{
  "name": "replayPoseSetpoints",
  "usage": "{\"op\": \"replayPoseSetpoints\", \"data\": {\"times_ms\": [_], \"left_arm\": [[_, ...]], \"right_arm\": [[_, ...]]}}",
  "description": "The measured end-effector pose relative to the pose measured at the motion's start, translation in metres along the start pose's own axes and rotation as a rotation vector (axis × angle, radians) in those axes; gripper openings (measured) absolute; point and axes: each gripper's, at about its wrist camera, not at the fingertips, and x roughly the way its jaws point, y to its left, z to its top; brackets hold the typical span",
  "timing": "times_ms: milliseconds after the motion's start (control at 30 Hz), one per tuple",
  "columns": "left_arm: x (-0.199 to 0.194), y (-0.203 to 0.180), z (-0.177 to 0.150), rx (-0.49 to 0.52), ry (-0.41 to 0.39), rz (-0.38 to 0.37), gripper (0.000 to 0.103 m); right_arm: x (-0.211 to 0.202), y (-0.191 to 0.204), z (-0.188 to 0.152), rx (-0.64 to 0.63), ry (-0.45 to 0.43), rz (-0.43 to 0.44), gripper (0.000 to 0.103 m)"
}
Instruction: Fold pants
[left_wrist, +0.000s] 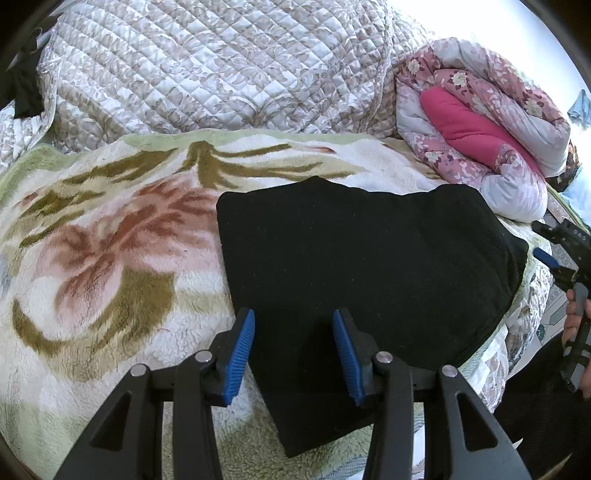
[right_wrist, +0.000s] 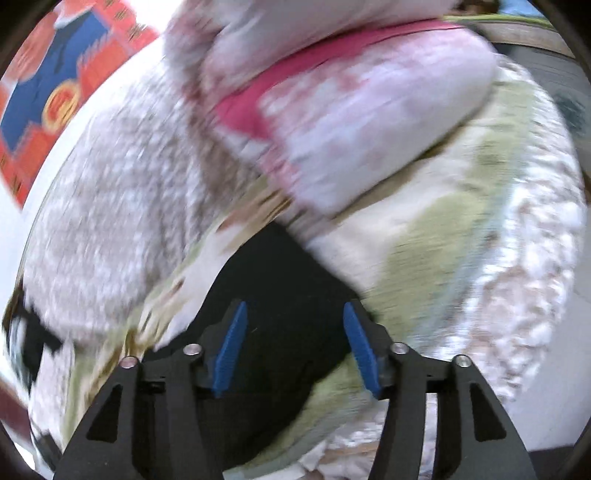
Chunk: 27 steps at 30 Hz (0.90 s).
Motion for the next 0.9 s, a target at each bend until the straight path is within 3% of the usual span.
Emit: {"op": "replayPoseSetpoints", "data": {"times_ms": [200,500,633,667,733,800,900], "left_arm": [[0.0,0.0,0.0,0.004,0.001,0.003,0.047],[0.0,-0.001,0.0,0.004,0.001,0.003,0.047],[0.001,0.0,0.0,-0.003,0.002,0.001,0.047],[0.001,0.001,0.0,-0.005,0.002,0.001,0.047],[0.001,0.002,0.001,-0.011,0.004,0.001,0.047],[-0.001,0.004,0.003,-0.022,0.002,0.0,0.047],[-0.007,0.009,0.005,-0.049,-0.008,0.001,0.047]], "right_arm": [[0.025,-0.016,-0.012,0.128,0.2,0.093,0.062],[0.038,-0.009,-0.007,0.132,0.135,0.17,0.064],[0.049,0.003,-0.003,0.059,0.123,0.169,0.061],[0.058,0.006,-0.002,0.038,0.146,0.148,0.06],[0.071,0.006,-0.003,0.026,0.184,0.116,0.039],[0.072,0.007,-0.003,0.016,0.19,0.109,0.024],[0.062,0.022,-0.002,-0.053,0.158,0.123,0.021]]}}
